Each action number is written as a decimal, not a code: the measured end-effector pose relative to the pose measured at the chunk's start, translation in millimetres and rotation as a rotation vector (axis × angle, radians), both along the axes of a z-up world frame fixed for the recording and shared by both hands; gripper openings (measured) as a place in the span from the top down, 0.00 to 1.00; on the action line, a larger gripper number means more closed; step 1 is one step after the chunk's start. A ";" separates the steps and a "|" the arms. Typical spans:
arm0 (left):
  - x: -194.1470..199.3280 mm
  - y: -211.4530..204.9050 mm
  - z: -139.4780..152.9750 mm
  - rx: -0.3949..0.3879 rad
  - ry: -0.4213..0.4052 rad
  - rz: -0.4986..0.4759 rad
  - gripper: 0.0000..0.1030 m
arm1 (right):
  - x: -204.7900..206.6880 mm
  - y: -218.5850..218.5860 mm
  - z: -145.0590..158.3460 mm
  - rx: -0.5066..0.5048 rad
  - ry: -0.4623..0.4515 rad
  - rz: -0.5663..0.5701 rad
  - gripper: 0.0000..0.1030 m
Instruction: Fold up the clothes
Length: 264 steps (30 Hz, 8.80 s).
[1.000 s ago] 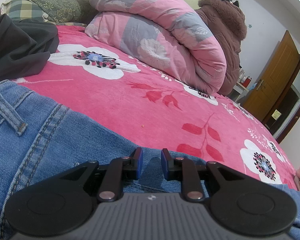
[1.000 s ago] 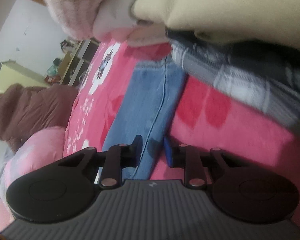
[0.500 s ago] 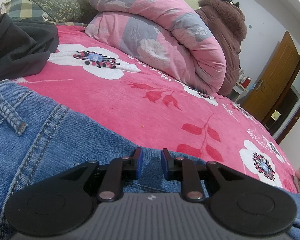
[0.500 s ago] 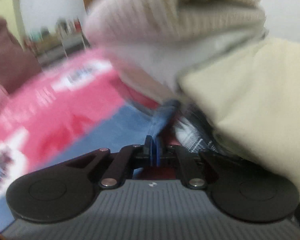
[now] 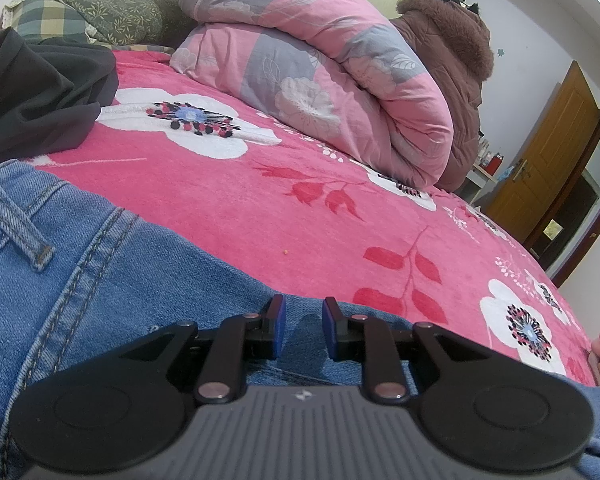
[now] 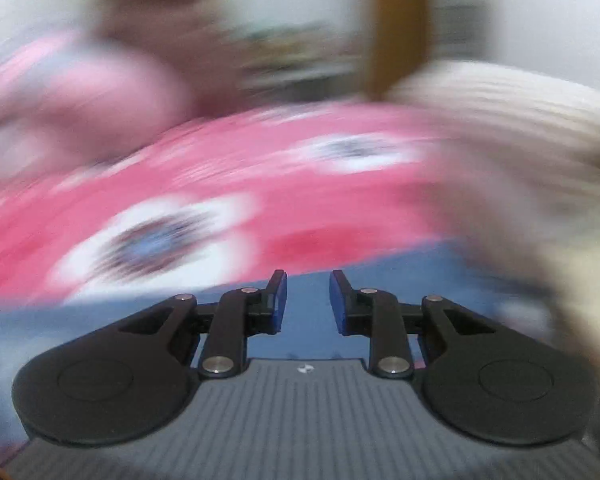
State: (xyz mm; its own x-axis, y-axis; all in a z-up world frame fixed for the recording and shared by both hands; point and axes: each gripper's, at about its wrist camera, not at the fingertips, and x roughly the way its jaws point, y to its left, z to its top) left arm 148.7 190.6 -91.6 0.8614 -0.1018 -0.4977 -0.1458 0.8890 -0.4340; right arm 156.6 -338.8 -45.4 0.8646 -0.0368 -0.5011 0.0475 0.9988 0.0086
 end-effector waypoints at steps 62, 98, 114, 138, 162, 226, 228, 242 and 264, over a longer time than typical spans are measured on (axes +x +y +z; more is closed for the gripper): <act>-0.9 1.3 -0.3 -0.012 -0.003 0.001 0.79 | -124.1 160.3 8.7 -0.291 0.171 0.317 0.96; -0.3 0.4 0.2 0.000 0.002 0.000 0.79 | 17.6 134.9 49.5 -0.540 0.129 0.395 0.98; 1.0 -0.2 0.1 0.010 0.008 -0.007 0.79 | 106.3 102.4 -21.0 -0.390 0.403 0.492 0.98; 0.4 -13.9 30.1 0.104 0.039 0.011 0.56 | 45.4 -8.6 82.1 -0.043 0.122 0.245 0.04; 50.7 -209.4 4.2 0.299 0.111 -0.353 0.64 | -210.7 -13.4 1.5 -0.290 0.071 0.139 0.54; 45.2 -178.7 -11.3 0.103 0.029 -0.330 0.64 | 51.4 -87.1 59.5 -0.584 0.132 -0.014 0.86; 45.0 -178.7 -11.3 0.105 0.029 -0.329 0.64 | 37.5 -93.5 60.7 -0.498 0.148 -0.030 0.79; 44.9 -176.9 -12.0 0.081 0.024 -0.333 0.63 | 74.6 -113.9 4.6 -0.551 0.472 -0.043 0.68; 45.6 -173.5 -13.3 0.055 0.020 -0.336 0.62 | 88.0 -82.8 -25.5 -0.863 0.493 -0.105 0.97</act>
State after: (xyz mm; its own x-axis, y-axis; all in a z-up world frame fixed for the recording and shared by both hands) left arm 194.3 17.0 -104.9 0.7744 -0.3507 -0.5266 0.1510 0.9107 -0.3845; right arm 244.6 -421.7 -70.9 0.5391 -0.6214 -0.5686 -0.0614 0.6443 -0.7623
